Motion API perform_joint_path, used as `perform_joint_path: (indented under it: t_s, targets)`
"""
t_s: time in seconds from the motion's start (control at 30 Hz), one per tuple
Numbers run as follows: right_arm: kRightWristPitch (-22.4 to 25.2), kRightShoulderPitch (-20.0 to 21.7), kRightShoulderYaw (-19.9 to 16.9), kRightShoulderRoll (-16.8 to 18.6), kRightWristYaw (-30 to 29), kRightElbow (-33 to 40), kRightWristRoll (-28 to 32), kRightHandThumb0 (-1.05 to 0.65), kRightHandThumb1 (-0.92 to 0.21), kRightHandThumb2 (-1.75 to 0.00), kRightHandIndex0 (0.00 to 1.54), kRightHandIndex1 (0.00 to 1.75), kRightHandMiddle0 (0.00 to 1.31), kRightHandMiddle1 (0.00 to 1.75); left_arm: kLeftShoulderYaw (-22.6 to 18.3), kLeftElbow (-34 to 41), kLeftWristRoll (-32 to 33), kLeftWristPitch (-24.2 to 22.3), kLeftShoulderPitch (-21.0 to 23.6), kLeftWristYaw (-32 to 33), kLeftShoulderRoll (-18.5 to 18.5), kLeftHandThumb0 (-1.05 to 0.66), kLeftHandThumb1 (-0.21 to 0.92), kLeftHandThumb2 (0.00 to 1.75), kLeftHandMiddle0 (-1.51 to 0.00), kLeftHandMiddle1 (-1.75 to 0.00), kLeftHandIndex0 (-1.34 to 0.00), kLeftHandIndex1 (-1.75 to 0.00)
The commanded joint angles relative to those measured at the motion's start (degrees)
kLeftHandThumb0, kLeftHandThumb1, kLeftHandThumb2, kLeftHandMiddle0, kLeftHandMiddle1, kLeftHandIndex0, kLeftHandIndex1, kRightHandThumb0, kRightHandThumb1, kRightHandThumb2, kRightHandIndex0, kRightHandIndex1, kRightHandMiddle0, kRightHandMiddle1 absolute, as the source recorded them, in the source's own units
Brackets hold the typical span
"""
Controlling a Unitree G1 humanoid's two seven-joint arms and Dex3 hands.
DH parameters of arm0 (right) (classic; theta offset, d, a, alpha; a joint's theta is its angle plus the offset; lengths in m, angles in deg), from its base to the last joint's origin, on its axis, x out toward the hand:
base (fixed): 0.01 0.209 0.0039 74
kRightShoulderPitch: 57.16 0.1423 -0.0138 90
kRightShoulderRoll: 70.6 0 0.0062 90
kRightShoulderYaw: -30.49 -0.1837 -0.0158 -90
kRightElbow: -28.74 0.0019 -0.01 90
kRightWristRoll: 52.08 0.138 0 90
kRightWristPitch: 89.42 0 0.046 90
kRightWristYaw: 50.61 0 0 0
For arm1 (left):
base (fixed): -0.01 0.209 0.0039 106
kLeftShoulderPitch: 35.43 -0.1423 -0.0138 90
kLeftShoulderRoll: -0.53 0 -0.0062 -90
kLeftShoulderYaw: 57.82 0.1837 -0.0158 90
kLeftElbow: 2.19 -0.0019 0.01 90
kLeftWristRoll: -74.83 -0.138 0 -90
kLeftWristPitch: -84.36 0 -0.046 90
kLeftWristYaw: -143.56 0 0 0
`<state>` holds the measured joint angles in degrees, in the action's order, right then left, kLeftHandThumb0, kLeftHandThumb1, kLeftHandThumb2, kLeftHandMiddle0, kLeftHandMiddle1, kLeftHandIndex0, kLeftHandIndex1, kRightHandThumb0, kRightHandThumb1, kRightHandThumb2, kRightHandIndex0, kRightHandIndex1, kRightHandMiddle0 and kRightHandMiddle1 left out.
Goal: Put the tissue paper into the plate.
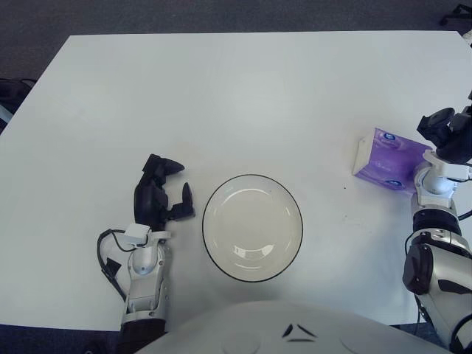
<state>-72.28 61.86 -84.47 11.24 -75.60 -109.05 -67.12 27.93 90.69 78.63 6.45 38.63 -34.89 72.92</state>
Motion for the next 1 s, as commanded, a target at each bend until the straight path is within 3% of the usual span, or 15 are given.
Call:
perform_joint_path:
  t_s: [0.0, 0.63, 0.97]
  targets:
    - [-0.3, -0.1, 0.1, -1.0, -0.7, -0.5, -0.4, -0.85, -0.92, -1.04, 0.00, 0.12, 0.00, 0.51, 0.4, -3.8, 0.4, -4.1, -2.2, -0.7, -0.1, -0.01, 0.11, 1.56, -0.78, -1.75, -0.56, -1.68]
    - [-0.3, 0.4, 0.5, -1.6, -1.0, -1.5, -0.2, -0.85, -0.92, -1.04, 0.00, 0.12, 0.00, 0.51, 0.6, -3.6, -0.1, -6.4, -1.2, 0.5, -1.2, -0.01, 0.14, 1.53, -0.75, -1.75, -0.52, -1.73]
    - [-0.4, 0.5, 0.8, -1.9, -1.1, -1.8, 0.0, -0.85, -0.92, -1.04, 0.00, 0.12, 0.00, 0.51, 1.2, -4.2, 0.1, -5.3, -1.0, -0.9, -0.7, -0.01, 0.13, 1.53, -0.75, -1.75, -0.55, -1.69]
